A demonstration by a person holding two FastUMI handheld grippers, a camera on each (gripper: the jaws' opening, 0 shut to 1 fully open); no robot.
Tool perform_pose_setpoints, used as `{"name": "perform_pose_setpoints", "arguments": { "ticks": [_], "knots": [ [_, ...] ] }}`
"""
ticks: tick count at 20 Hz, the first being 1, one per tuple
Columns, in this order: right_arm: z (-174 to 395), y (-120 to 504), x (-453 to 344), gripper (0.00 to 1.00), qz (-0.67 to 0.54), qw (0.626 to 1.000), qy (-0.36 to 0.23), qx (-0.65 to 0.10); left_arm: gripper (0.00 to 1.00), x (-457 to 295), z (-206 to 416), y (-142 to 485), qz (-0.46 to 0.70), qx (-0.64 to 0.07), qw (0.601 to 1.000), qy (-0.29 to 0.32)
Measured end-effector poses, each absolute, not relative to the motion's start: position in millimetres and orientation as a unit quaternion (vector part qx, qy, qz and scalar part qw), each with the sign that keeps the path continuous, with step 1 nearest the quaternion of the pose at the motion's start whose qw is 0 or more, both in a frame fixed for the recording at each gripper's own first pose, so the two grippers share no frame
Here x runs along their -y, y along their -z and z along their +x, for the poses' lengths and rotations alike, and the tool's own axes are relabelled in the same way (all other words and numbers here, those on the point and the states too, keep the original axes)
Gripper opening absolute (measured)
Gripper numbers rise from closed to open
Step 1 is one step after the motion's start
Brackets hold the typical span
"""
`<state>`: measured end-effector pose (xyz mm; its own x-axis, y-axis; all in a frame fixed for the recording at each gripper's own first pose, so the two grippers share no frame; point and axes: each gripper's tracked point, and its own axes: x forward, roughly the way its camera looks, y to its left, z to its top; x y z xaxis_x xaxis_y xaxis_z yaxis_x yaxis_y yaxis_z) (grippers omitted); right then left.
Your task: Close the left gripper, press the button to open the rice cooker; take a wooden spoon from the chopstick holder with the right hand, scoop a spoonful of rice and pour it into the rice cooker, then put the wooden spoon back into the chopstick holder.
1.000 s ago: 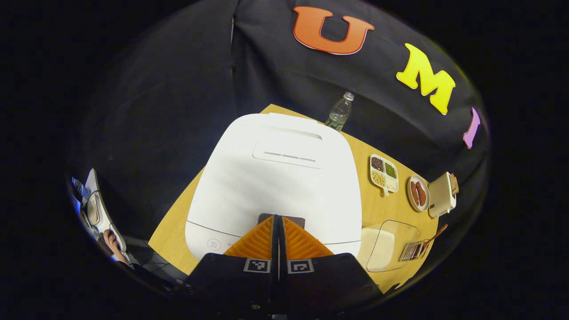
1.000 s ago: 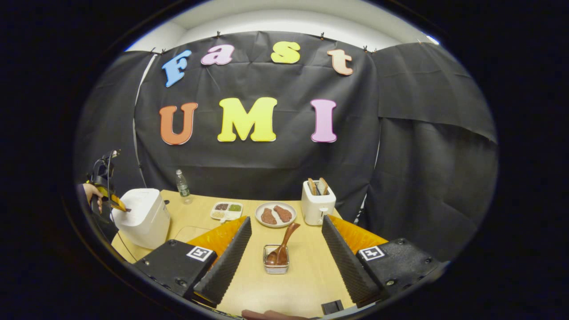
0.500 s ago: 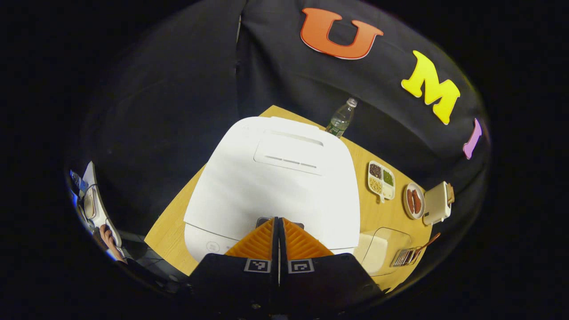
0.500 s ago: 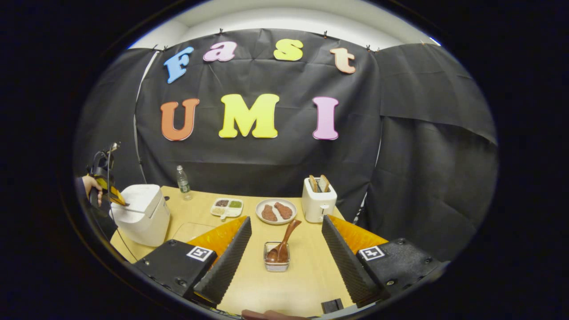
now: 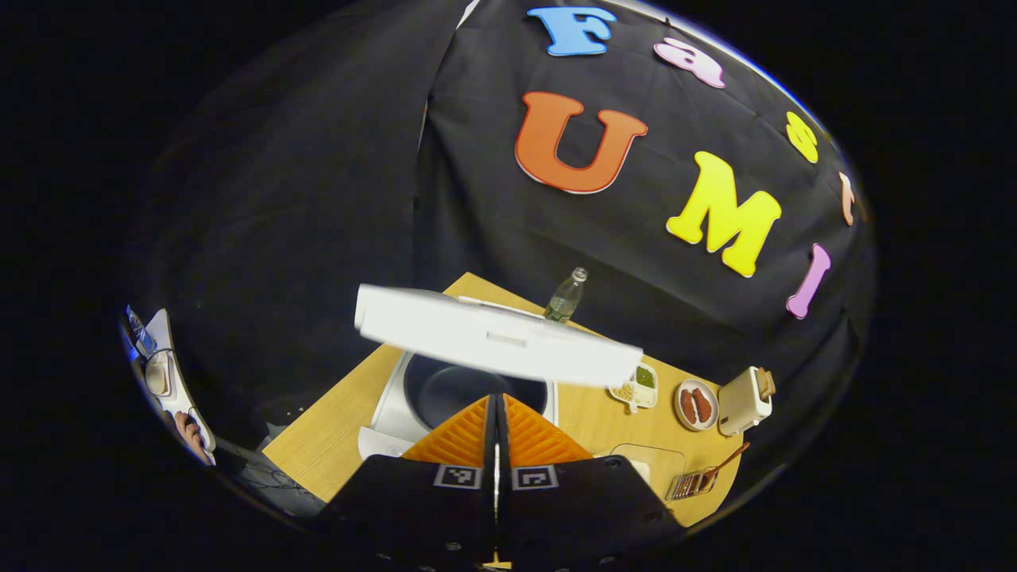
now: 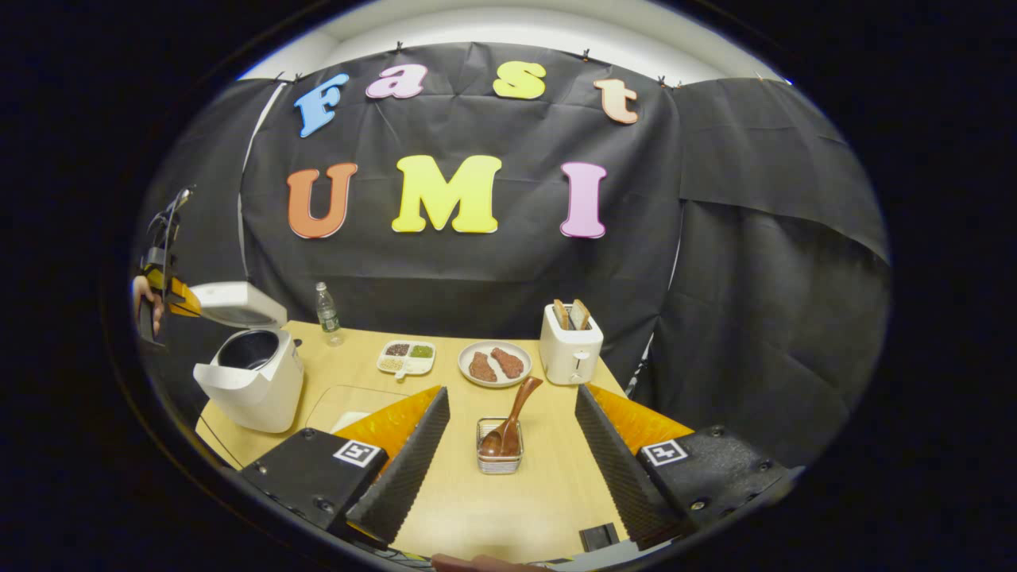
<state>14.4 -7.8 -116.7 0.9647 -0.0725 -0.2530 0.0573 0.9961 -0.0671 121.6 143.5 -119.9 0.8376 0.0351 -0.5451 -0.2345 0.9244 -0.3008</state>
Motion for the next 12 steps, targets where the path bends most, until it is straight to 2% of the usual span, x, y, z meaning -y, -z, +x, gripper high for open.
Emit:
{"name": "perform_pose_setpoints", "arguments": {
  "ticks": [6,7,8,9,10,11,12],
  "knots": [
    [10.3,128.2,-4.7,1.00,-0.027,0.989,0.034,-0.144,0.02,-130.3,81.1,89.1,-0.157,-0.217,0.962,-0.059],
    [11.2,128.0,-5.8,1.00,-0.024,0.989,0.036,-0.145,0.17,-128.3,75.1,82.8,-0.152,-0.205,0.965,-0.055],
    [13.0,130.4,-6.6,1.00,-0.022,0.988,0.037,-0.147,0.10,-122.2,69.5,78.2,-0.145,-0.195,0.969,-0.049],
    [15.1,132.4,-6.3,1.00,-0.019,0.988,0.041,-0.149,0.14,-117.5,61.1,75.3,-0.139,-0.184,0.972,-0.043],
    [18.2,136.0,-4.3,1.00,-0.015,0.987,0.044,-0.153,0.25,-110.7,52.3,69.2,-0.131,-0.173,0.976,-0.035],
    [20.5,137.9,-2.5,1.00,-0.010,0.987,0.047,-0.156,0.24,-104.4,48.9,64.0,-0.122,-0.161,0.979,-0.030],
    [25.3,139.7,-1.5,1.00,-0.004,0.986,0.049,-0.157,0.57,-99.6,44.8,56.2,-0.112,-0.146,0.983,-0.023]
  ]
}}
